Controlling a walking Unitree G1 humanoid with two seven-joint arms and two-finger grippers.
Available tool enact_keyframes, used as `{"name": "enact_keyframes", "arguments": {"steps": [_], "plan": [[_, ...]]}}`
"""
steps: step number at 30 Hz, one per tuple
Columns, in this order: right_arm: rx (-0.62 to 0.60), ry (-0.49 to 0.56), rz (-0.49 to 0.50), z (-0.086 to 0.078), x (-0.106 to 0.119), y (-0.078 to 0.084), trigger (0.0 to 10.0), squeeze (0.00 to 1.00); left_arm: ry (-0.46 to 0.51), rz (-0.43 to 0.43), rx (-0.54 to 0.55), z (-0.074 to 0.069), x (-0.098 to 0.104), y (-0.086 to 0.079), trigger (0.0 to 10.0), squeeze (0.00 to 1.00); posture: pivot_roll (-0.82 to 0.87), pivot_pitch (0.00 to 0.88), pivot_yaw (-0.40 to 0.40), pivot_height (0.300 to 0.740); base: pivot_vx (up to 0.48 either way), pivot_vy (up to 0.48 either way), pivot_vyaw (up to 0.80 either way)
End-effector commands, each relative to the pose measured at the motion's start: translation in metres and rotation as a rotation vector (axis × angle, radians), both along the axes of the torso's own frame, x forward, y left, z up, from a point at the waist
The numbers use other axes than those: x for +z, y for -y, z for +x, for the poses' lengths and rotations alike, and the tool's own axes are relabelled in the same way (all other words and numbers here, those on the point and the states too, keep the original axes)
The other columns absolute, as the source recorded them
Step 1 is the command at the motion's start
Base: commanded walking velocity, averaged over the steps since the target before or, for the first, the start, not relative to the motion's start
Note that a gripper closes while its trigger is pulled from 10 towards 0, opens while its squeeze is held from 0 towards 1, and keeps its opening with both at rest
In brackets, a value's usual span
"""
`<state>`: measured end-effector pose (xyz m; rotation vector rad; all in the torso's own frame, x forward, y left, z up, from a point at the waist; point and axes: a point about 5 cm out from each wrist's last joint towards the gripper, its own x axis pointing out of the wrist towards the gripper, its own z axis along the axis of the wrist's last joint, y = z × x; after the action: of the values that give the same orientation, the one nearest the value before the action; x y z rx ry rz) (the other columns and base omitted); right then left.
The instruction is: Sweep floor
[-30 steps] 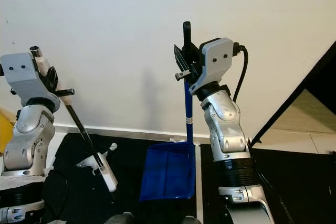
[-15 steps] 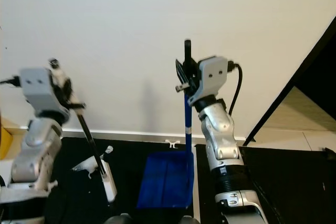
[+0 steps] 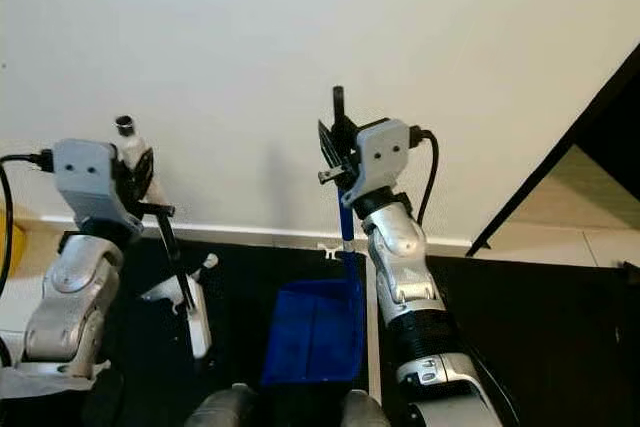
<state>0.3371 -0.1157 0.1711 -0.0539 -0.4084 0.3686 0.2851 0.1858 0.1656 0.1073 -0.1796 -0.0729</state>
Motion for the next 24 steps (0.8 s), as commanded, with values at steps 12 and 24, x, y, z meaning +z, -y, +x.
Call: {"name": "enact_keyframes", "arguments": {"steps": [12, 24], "plan": [[-0.032, -0.007, 0.079, 0.006, 0.0, 0.004, 10.0, 0.0, -0.134, -0.105, 0.003, -0.014, -0.021, 0.022, 10.0, 0.0, 0.15, 0.134, 0.023, 0.74, 0.0, 0.0, 0.0], [-0.04, -0.006, 0.083, 0.005, -0.002, 0.006, 10.0, 0.0, -0.133, -0.103, 0.013, -0.009, -0.015, 0.022, 10.0, 0.0, 0.14, 0.131, 0.026, 0.74, 0.0, 0.087, 0.0]]}}
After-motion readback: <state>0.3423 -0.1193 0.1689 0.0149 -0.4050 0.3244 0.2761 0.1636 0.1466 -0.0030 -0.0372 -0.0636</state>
